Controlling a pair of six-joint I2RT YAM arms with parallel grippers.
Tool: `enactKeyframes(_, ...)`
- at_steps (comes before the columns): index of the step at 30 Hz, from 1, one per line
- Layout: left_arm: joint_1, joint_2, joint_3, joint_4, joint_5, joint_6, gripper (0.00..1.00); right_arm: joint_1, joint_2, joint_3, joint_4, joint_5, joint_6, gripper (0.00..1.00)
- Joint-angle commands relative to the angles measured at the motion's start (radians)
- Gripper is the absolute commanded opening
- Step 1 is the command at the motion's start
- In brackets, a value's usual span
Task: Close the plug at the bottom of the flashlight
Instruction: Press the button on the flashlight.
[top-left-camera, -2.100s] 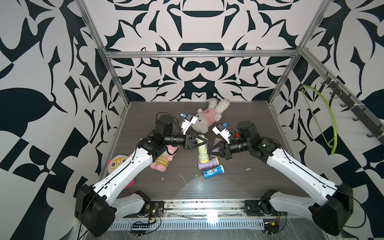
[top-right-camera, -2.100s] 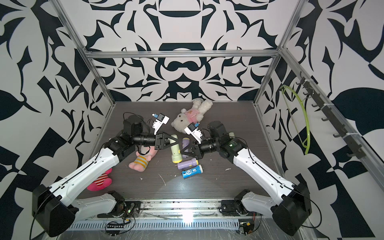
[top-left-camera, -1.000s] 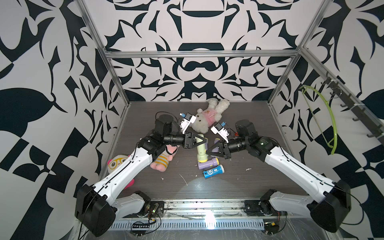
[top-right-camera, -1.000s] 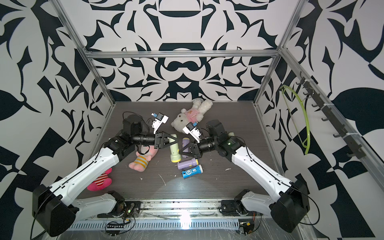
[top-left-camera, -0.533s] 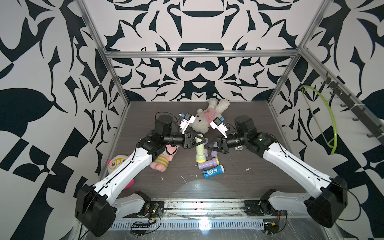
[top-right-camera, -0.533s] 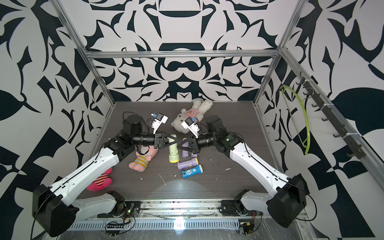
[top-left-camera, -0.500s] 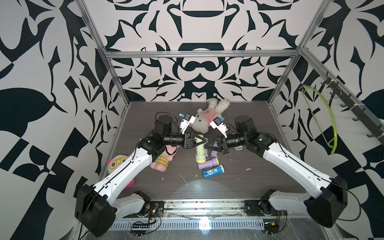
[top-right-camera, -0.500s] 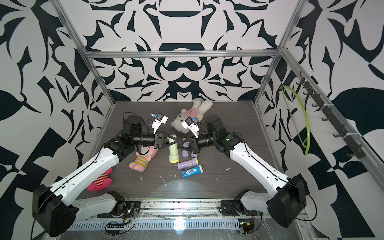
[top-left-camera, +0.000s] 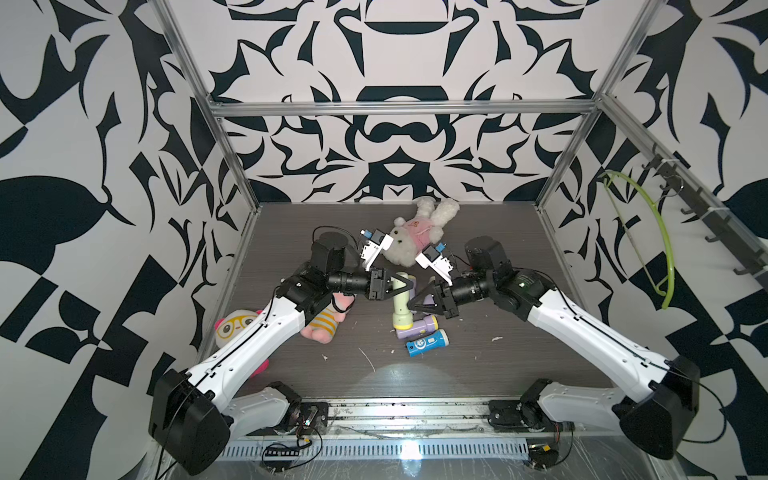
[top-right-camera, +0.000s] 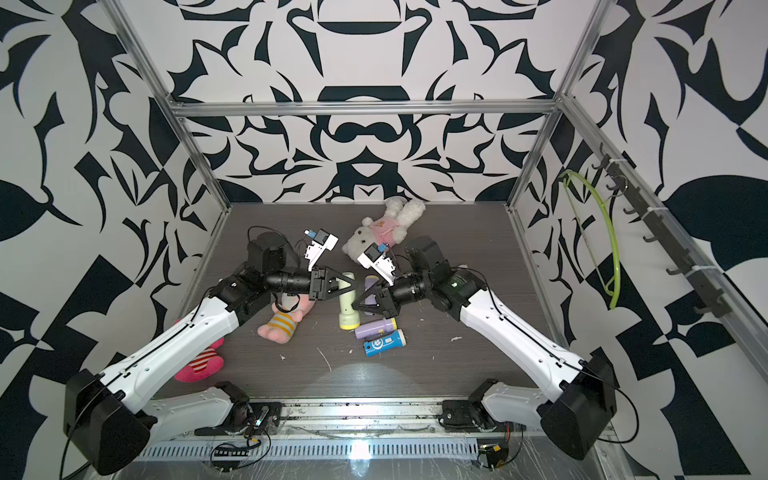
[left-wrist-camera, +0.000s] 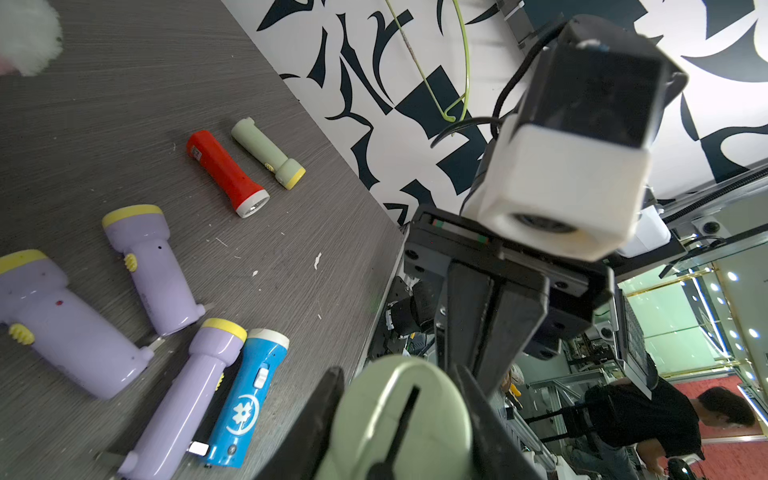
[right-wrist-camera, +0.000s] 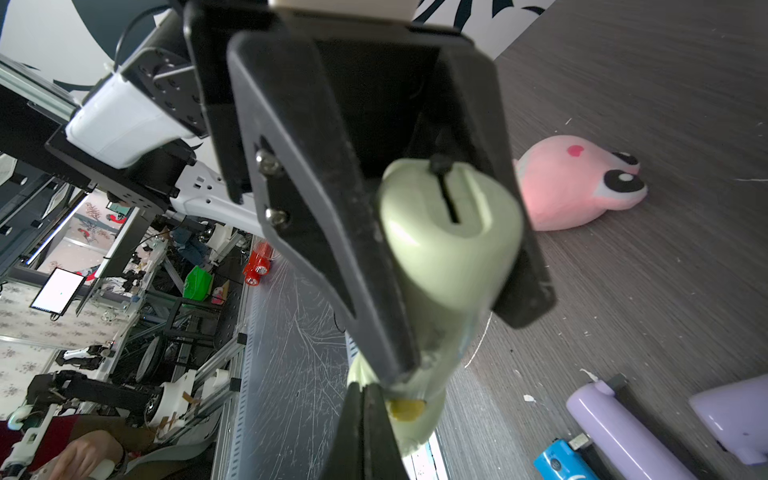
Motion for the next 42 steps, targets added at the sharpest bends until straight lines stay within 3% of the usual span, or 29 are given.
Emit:
enactKeyframes(1, -0.004, -0.018, 0.024, 0.022, 0.027, 0.011, 0.00, 0.002, -0.022, -0.005, -0.013, 0.013, -0.029, 0.00)
enactKeyframes(11, -0.002, -0.030, 0.029, 0.002, 0.026, 0.021, 0.00, 0.001, -0.041, 0.007, -0.106, 0.089, -0.092, 0.00)
enactKeyframes(32, -0.003, -0.017, 0.035, 0.002, 0.029, 0.021, 0.00, 0.006, 0.011, 0.004, -0.084, 0.038, -0.057, 0.00)
enactKeyframes(42, -0.002, -0.015, 0.028, 0.025, 0.037, 0.000, 0.00, 0.006, 0.063, 0.022, 0.022, 0.059, -0.005, 0.00)
